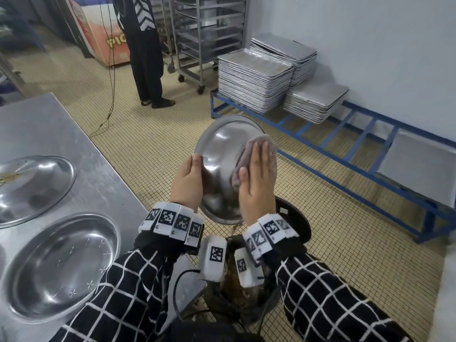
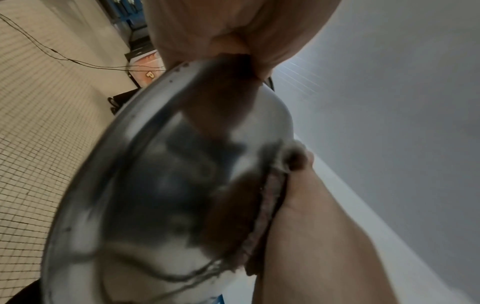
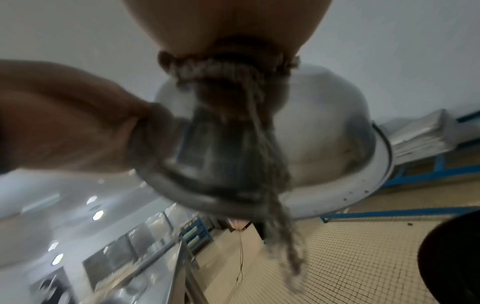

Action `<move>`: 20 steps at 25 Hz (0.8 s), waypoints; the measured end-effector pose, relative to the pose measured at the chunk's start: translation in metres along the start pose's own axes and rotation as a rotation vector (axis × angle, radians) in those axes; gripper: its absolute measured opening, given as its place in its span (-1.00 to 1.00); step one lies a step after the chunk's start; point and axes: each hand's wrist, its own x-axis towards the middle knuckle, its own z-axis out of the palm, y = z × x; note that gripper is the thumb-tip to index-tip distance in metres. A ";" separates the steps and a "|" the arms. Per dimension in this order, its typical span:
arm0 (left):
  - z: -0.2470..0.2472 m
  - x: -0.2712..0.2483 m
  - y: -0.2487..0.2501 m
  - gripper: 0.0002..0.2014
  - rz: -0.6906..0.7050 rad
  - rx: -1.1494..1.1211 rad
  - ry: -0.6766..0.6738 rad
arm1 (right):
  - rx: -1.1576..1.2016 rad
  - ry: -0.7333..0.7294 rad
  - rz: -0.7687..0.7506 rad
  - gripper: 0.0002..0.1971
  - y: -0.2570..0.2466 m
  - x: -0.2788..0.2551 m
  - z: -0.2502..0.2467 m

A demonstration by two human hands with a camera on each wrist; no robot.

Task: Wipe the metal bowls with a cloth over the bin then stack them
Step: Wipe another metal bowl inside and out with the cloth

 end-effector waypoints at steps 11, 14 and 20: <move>0.002 0.005 0.008 -0.74 -0.008 -0.065 0.025 | -0.153 -0.155 -0.167 -0.39 -0.002 -0.018 0.005; 0.003 0.004 0.008 -0.75 0.004 -0.054 0.008 | -0.095 0.001 -0.147 -0.40 -0.008 0.025 -0.003; -0.007 0.010 0.005 -0.75 -0.022 -0.069 0.087 | 0.034 -0.137 0.093 -0.38 0.050 0.002 -0.010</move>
